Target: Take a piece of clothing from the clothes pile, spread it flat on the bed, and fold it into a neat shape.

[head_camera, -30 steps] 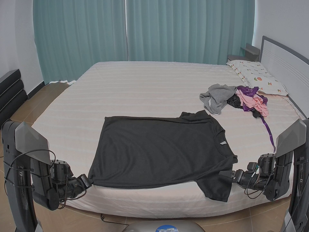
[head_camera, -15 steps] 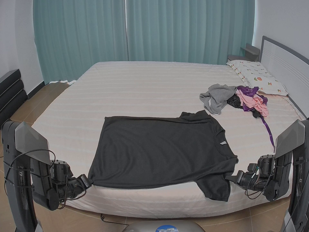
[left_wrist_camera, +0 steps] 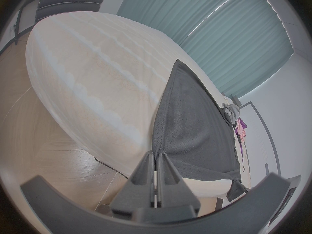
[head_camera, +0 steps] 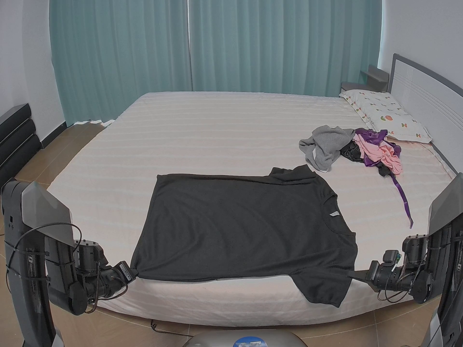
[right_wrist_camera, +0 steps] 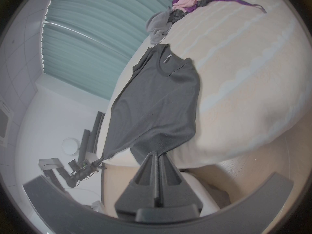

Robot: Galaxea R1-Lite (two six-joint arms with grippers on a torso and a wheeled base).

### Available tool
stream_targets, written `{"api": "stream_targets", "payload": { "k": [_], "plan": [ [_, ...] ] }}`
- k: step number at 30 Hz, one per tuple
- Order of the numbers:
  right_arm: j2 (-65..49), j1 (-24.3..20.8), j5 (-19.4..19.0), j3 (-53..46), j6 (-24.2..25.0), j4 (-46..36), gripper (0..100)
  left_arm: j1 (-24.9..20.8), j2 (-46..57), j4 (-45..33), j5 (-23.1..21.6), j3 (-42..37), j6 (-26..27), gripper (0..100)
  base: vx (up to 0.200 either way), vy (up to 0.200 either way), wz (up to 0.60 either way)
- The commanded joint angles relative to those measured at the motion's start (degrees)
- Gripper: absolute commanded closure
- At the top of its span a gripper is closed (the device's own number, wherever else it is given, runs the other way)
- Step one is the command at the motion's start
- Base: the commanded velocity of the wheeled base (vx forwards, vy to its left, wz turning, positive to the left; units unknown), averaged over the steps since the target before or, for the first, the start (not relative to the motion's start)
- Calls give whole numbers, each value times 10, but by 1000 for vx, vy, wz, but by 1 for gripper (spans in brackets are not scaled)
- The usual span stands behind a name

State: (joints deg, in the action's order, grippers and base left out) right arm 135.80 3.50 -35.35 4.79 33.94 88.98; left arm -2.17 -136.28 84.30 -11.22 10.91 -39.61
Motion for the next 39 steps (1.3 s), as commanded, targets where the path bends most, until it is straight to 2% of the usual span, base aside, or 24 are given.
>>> {"api": "stream_targets", "payload": {
  "k": [1, 5, 10, 13, 19, 30, 31, 36, 39],
  "plan": [
    [-33, 36, -38, -44, -23, 8, 100, 2, 4, 1, 1, -12, 1, 100, 0, 0, 0],
    [-25, 47, -44, -48, -60, -1, 100, 3, 9, 5, -2, -26, 2, 100, 0, 0, 0],
    [-38, 50, -43, -48, -68, -35, 100, 10, 9, 22, -3, -39, 7, 100, 0, 0, 0],
    [-59, 54, -44, -48, -100, -83, 100, 10, 8, 46, -5, -54, 9, 100, 0, 0, 0],
    [-90, 71, -56, -48, -190, -179, 100, 10, 6, 57, -5, -84, 51, 100, 0, 0, 0],
    [-120, 107, -66, -48, -291, -271, 100, 9, 3, 57, -5, -105, 87, 100, 0, 0, 0],
    [-127, 112, -66, -48, -317, -294, 100, 9, 4, 56, -5, -108, 88, 100, 0, 0, 0],
    [-133, 121, -66, -48, -372, -338, 100, 8, 2, 54, -2, -109, 92, 100, 0, 0, 0],
    [-135, 125, -62, -48, -395, -355, 100, 9, 3, 34, -1, -109, 116, 100, 0, 0, 0]
  ]
}}
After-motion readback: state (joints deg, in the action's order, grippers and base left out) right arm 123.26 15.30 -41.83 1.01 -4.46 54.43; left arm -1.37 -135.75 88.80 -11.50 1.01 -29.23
